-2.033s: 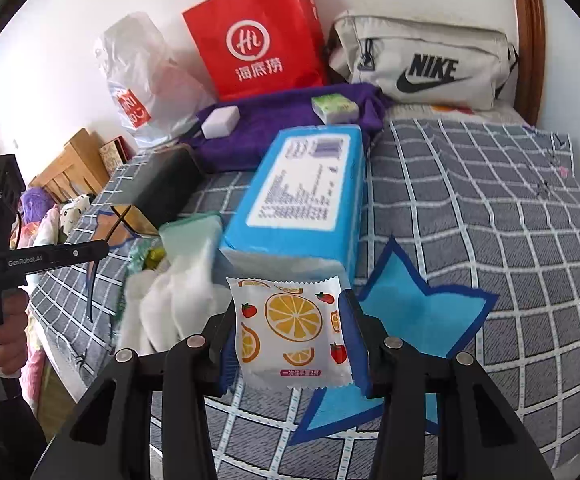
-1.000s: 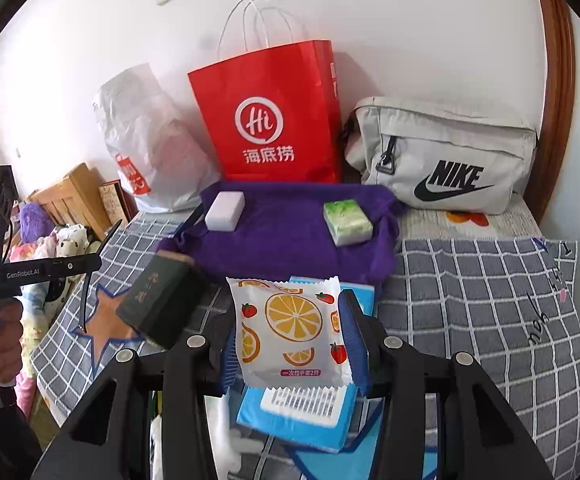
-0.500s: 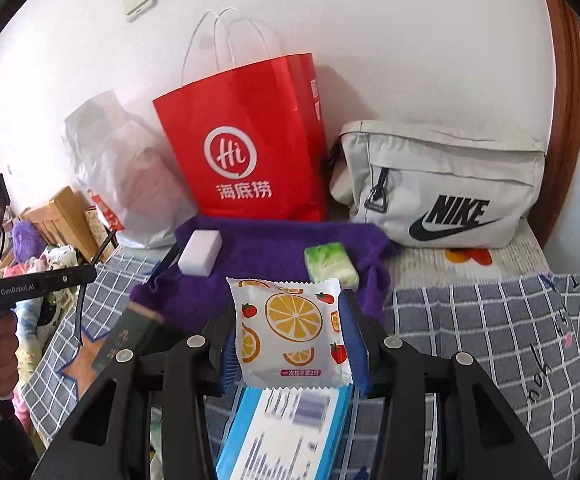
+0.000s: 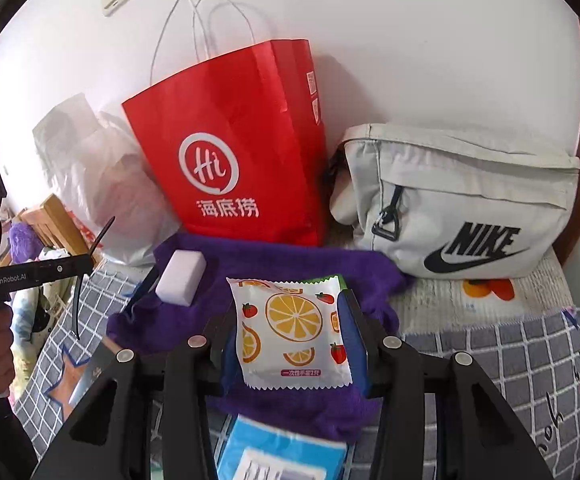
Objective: Organize soft objects
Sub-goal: 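Carry the black strap with the left tool while the right tool carries the snack packet toward the purple towel, then open the right tool to drop the snack packet on the towel while the left tool releases the black strap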
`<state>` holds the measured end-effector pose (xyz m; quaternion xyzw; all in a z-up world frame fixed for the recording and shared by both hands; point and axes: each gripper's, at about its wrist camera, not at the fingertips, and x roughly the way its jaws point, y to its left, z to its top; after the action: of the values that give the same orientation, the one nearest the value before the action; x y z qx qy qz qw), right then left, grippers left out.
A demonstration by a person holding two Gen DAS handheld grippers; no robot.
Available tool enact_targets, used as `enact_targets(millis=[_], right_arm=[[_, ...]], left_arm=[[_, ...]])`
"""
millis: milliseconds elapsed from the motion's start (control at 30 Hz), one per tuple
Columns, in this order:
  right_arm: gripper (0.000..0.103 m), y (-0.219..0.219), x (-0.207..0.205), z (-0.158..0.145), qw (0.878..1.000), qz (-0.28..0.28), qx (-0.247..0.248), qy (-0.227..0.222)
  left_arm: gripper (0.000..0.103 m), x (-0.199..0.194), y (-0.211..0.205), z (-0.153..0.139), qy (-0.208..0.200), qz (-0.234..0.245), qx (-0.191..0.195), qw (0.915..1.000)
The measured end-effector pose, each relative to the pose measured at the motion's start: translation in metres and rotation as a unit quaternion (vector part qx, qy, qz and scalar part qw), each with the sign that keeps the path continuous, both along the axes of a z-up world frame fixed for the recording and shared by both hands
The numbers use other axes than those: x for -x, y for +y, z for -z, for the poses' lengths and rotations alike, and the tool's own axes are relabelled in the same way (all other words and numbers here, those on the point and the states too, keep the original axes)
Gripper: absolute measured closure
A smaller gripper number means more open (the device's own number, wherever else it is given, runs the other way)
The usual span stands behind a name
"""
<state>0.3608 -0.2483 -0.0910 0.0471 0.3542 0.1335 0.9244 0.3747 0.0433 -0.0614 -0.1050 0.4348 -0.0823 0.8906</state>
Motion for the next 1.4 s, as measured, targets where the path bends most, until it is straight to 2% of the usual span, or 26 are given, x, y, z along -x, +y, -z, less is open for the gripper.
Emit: enact_targets(millis=[167, 400, 567, 733, 967, 1133, 1267, 1400], right_arm=[[0.059, 0.002, -0.018, 0.017, 1.000, -0.007, -0.006, 0.016], [0.059, 0.006, -0.036, 0.053, 0.997, -0.035, 0.012, 0.068], [0.059, 0.000, -0.043, 0.066, 0.995, -0.048, 0.008, 0.091], [0.059, -0.010, -0.044, 0.074, 0.993, -0.053, 0.001, 0.110], [0.059, -0.010, -0.044, 0.081, 0.991, -0.064, -0.008, 0.119], [0.059, 0.002, -0.047, 0.093, 0.988, -0.068, 0.024, 0.136], [0.058, 0.005, -0.048, 0.095, 0.989, -0.056, 0.038, 0.133], [0.052, 0.008, -0.045, 0.093, 0.989, -0.065, 0.048, 0.127]], left_arm=[[0.083, -0.019, 0.002, 0.016, 0.012, -0.004, 0.004, 0.9999], [0.083, -0.037, 0.006, 0.048, 0.038, -0.009, 0.014, 0.9991], [0.083, -0.048, 0.007, 0.064, 0.048, -0.011, 0.026, 0.9985], [0.083, -0.057, 0.006, 0.074, 0.060, -0.010, 0.018, 0.9980], [0.083, -0.064, 0.007, 0.088, 0.081, -0.013, 0.013, 0.9966], [0.083, -0.065, 0.006, 0.092, 0.084, -0.010, 0.011, 0.9963], [0.083, -0.067, 0.007, 0.098, 0.095, -0.012, 0.013, 0.9953], [0.083, -0.068, 0.007, 0.102, 0.102, -0.010, 0.016, 0.9946]])
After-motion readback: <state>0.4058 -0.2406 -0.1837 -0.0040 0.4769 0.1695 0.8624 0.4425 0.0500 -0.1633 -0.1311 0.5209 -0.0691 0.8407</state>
